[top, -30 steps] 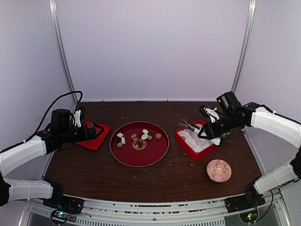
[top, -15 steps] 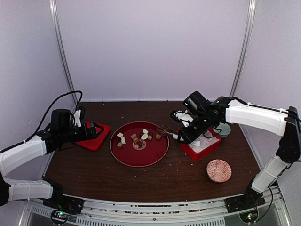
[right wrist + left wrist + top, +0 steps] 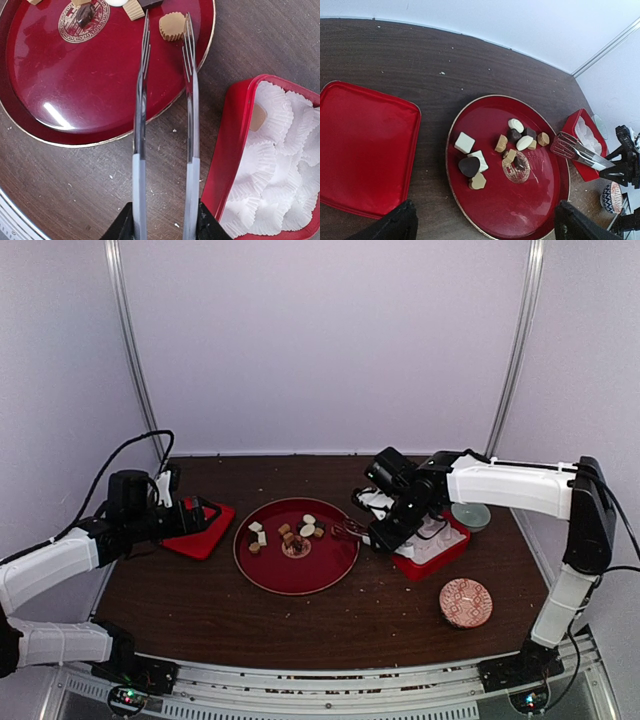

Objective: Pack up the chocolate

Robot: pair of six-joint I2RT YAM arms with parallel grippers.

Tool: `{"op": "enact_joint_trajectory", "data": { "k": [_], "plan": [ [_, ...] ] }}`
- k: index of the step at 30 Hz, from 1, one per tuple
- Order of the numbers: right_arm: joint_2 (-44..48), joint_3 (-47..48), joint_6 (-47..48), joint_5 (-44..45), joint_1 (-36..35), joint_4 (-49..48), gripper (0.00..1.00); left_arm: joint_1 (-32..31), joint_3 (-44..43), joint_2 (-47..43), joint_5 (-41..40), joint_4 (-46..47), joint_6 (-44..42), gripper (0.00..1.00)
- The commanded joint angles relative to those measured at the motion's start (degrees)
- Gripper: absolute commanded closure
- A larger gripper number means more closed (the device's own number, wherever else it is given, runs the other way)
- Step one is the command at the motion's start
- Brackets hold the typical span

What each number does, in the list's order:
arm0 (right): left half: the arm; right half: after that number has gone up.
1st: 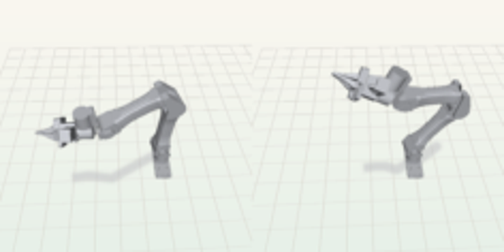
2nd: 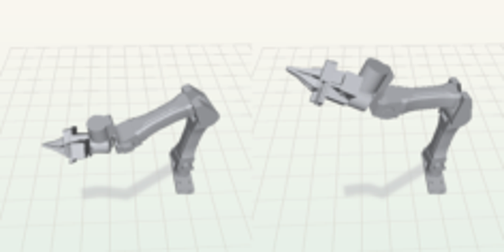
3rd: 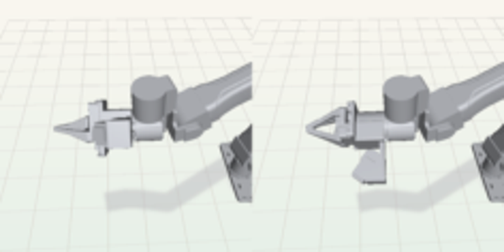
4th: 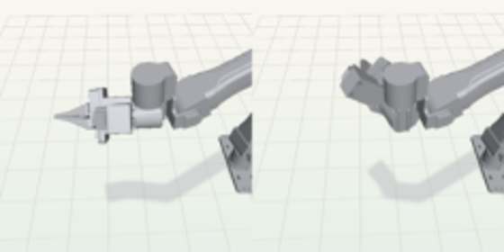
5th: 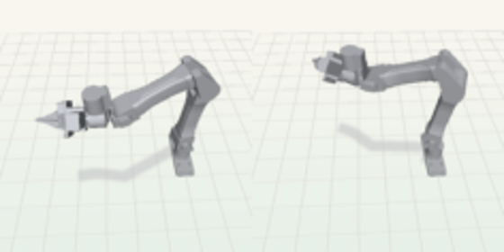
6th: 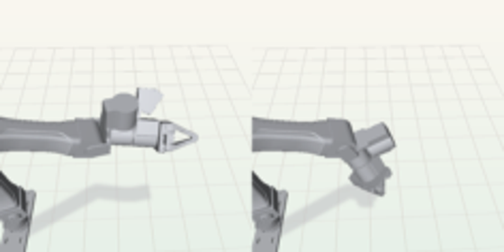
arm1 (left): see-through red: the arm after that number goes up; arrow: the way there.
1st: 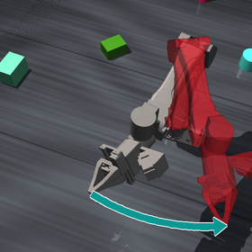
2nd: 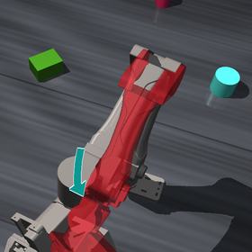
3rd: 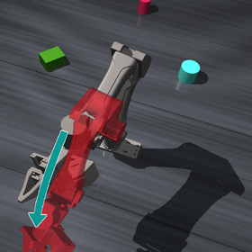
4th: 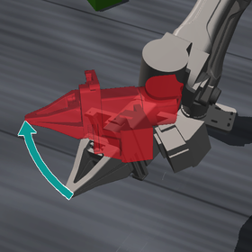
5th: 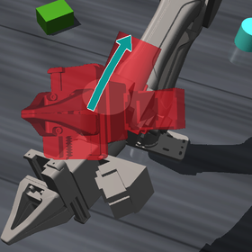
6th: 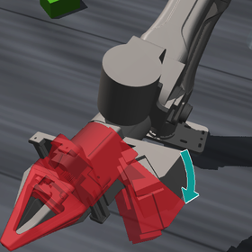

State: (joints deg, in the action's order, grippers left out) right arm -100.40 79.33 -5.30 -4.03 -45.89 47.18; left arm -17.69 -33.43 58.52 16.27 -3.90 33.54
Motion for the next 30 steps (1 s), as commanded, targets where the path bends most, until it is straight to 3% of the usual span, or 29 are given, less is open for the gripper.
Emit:
{"op": "enact_joint_trajectory", "data": {
  "k": [1,20,30],
  "plan": [
    [-2.09,3.11,-0.59,1.76,-0.35,0.27,0.64,-0.23,0.56,-0.76,-0.36,3.20,0.46,0.02],
    [-10.59,11.25,0.52,1.57,-0.10,2.11,0.63,-0.24,1.00,-2.01,-1.15,2.42,0.39,0.02],
    [-9.53,11.96,0.98,-0.19,0.84,2.38,0.72,-0.24,0.77,-2.36,-2.01,1.52,-0.14,0.02]
  ]
}}
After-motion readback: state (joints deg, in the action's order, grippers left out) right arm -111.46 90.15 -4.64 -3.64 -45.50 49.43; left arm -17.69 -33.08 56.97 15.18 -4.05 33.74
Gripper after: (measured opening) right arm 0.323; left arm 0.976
